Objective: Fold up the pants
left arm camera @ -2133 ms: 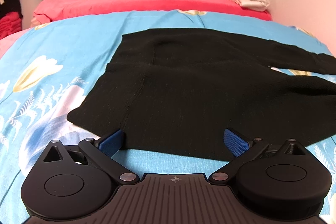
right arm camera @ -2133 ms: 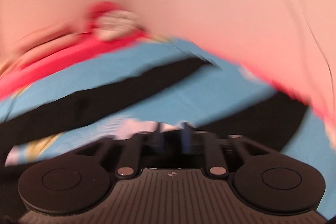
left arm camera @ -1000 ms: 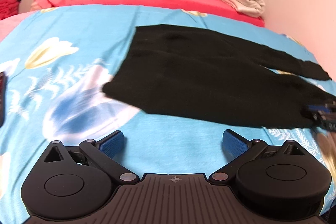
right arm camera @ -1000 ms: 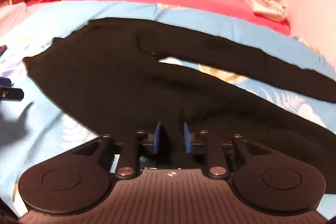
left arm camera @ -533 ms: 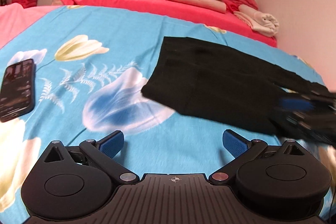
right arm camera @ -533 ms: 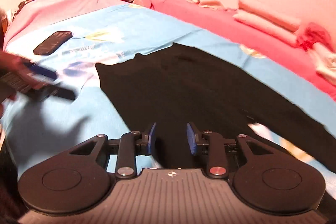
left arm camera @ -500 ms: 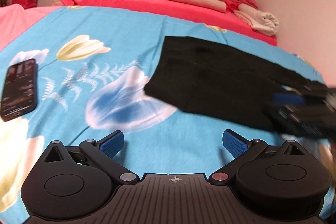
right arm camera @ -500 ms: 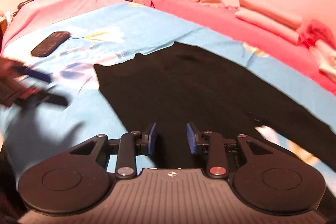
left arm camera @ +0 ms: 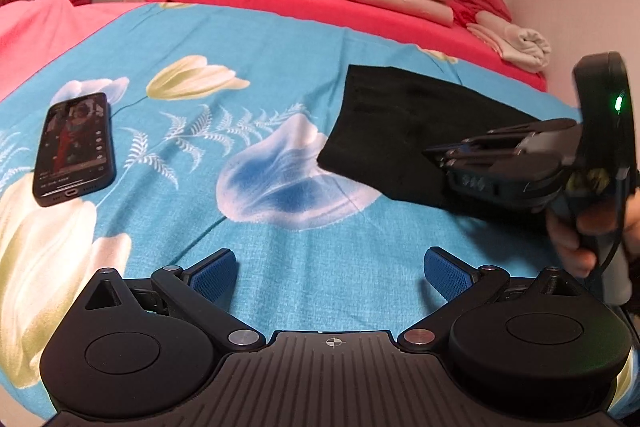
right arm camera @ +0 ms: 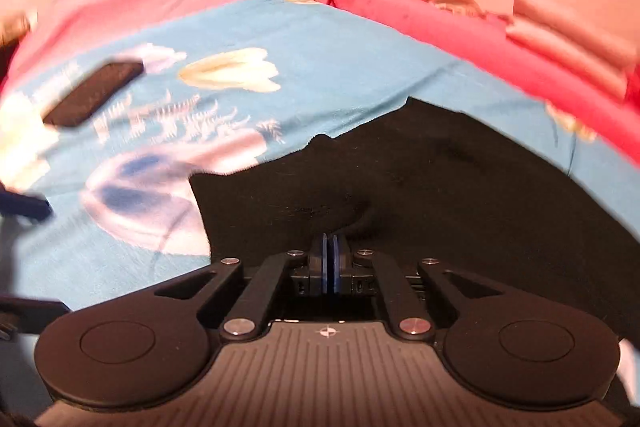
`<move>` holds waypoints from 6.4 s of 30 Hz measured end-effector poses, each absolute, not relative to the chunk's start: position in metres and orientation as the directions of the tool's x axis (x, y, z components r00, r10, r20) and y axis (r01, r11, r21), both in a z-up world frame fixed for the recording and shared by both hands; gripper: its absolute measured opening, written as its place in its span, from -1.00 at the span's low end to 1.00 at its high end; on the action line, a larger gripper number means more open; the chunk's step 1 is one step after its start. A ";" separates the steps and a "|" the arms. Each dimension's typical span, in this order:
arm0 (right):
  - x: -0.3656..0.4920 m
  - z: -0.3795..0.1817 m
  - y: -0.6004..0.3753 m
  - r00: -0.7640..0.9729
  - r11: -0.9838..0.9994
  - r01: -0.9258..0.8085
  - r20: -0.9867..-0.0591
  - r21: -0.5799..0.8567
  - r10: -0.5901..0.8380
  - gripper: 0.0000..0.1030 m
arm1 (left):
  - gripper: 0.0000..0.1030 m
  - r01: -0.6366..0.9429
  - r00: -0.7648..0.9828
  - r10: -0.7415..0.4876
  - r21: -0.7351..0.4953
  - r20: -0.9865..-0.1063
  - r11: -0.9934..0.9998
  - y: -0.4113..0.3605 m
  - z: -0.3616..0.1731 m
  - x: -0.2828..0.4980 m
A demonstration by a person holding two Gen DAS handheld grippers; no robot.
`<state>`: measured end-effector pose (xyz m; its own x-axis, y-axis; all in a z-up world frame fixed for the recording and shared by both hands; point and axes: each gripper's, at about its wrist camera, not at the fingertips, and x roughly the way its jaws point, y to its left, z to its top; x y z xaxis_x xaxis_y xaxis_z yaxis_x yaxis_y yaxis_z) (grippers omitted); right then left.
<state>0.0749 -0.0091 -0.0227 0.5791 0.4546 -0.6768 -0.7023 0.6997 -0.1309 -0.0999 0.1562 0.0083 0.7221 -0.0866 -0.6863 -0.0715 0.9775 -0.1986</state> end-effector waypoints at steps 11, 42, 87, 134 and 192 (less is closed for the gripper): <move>0.065 0.003 -0.121 0.612 0.823 -0.550 -0.601 0.143 0.514 -0.10 | 1.00 0.008 0.742 -0.108 -0.152 -0.662 0.988 0.133 0.033 -0.078; -0.056 0.009 -0.314 0.716 1.000 0.002 -0.698 0.008 0.004 -0.89 | 1.00 0.114 0.639 -0.108 -0.046 -0.761 0.992 0.041 -0.014 0.046; -0.049 -0.017 -0.521 0.620 0.674 0.725 -0.560 0.141 -0.550 -0.77 | 1.00 0.092 0.596 -0.076 -0.027 -0.799 0.995 0.037 -0.005 0.049; 0.270 0.003 -0.071 0.504 0.804 -0.591 -0.751 0.060 0.427 0.01 | 1.00 0.003 0.671 -0.053 -0.069 -0.739 0.998 0.049 -0.018 0.095; 0.181 -0.024 -0.625 0.798 0.608 0.577 -0.537 0.545 -0.276 0.34 | 1.00 -0.045 0.659 -0.018 -0.062 -0.752 0.997 0.044 -0.023 0.191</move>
<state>0.1806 -0.6249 -0.0238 0.7975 -0.2756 -0.5367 0.5770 0.6081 0.5453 0.1910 0.0437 -0.0226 0.6586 -0.0175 -0.7523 -0.0446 0.9971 -0.0623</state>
